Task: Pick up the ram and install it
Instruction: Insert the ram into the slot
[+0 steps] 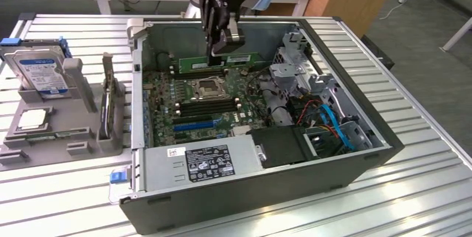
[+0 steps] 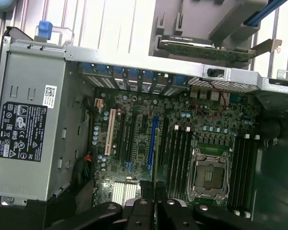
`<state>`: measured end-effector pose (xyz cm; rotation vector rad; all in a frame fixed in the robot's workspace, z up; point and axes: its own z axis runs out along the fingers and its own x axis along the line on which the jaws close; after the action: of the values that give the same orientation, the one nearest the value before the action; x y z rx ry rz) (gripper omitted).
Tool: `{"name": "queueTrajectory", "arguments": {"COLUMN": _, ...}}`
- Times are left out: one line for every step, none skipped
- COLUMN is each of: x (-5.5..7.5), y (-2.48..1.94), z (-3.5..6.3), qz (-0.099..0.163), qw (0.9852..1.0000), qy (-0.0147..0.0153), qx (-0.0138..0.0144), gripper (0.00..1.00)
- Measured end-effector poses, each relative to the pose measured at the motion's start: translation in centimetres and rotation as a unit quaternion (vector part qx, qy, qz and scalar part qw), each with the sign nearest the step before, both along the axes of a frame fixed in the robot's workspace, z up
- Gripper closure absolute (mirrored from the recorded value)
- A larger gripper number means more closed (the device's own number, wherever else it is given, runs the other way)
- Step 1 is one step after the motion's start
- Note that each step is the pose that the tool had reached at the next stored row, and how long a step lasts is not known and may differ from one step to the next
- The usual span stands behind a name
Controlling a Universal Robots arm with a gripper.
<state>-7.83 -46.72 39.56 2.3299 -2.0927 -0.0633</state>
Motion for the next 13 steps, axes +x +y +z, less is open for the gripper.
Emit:
{"name": "queueTrajectory", "arguments": {"x": 0.0, "y": 0.00, "z": 0.00, "qz": 0.000, "qw": 1.0000, "qy": 0.0000, "qx": 0.0000, "gripper": 0.87}}
{"name": "queueTrajectory", "arguments": {"x": 0.0, "y": 0.00, "z": 0.00, "qz": 0.000, "qw": 1.0000, "qy": 0.0000, "qx": 0.0000, "gripper": 0.87}}
{"name": "queueTrajectory", "arguments": {"x": 0.0, "y": 0.00, "z": 0.00, "qz": 0.000, "qw": 1.0000, "qy": 0.0000, "qx": 0.0000, "gripper": 0.87}}
{"name": "queueTrajectory", "arguments": {"x": 0.0, "y": 0.00, "z": 0.00, "qz": 0.000, "qw": 1.0000, "qy": 0.0000, "qx": 0.0000, "gripper": 0.87}}
{"name": "queueTrajectory", "arguments": {"x": 0.0, "y": 0.00, "z": 0.00, "qz": 0.000, "qw": 1.0000, "qy": 0.0000, "qx": 0.0000, "gripper": 0.87}}
{"name": "queueTrajectory", "arguments": {"x": 0.0, "y": 0.00, "z": 0.00, "qz": 0.000, "qw": 1.0000, "qy": 0.0000, "qx": 0.0000, "gripper": 0.87}}
{"name": "queueTrajectory", "arguments": {"x": 0.0, "y": 0.00, "z": 0.00, "qz": 0.000, "qw": 1.0000, "qy": 0.0000, "qx": 0.0000, "gripper": 0.87}}
{"name": "queueTrajectory", "arguments": {"x": 0.0, "y": 0.00, "z": 0.00, "qz": 0.000, "qw": 1.0000, "qy": 0.0000, "qx": 0.0000, "gripper": 0.87}}
{"name": "queueTrajectory", "arguments": {"x": 0.0, "y": 0.08, "z": -0.02, "qz": 0.000, "qw": 1.0000, "qy": -0.0001, "qx": -0.0002, "gripper": 0.87}}
{"name": "queueTrajectory", "arguments": {"x": 0.0, "y": 0.31, "z": -0.02, "qz": 0.000, "qw": 1.0000, "qy": -0.0001, "qx": -0.0015, "gripper": 0.87}}
{"name": "queueTrajectory", "arguments": {"x": 0.0, "y": 0.57, "z": -0.05, "qz": -0.001, "qw": 1.0000, "qy": 0.0000, "qx": -0.0017, "gripper": 0.87}}
{"name": "queueTrajectory", "arguments": {"x": 0.0, "y": 0.85, "z": -0.09, "qz": -0.001, "qw": 1.0000, "qy": 0.0000, "qx": -0.0020, "gripper": 0.87}}
{"name": "queueTrajectory", "arguments": {"x": 0.0, "y": 1.08, "z": -0.15, "qz": -0.001, "qw": 1.0000, "qy": 0.0000, "qx": -0.0020, "gripper": 0.87}}
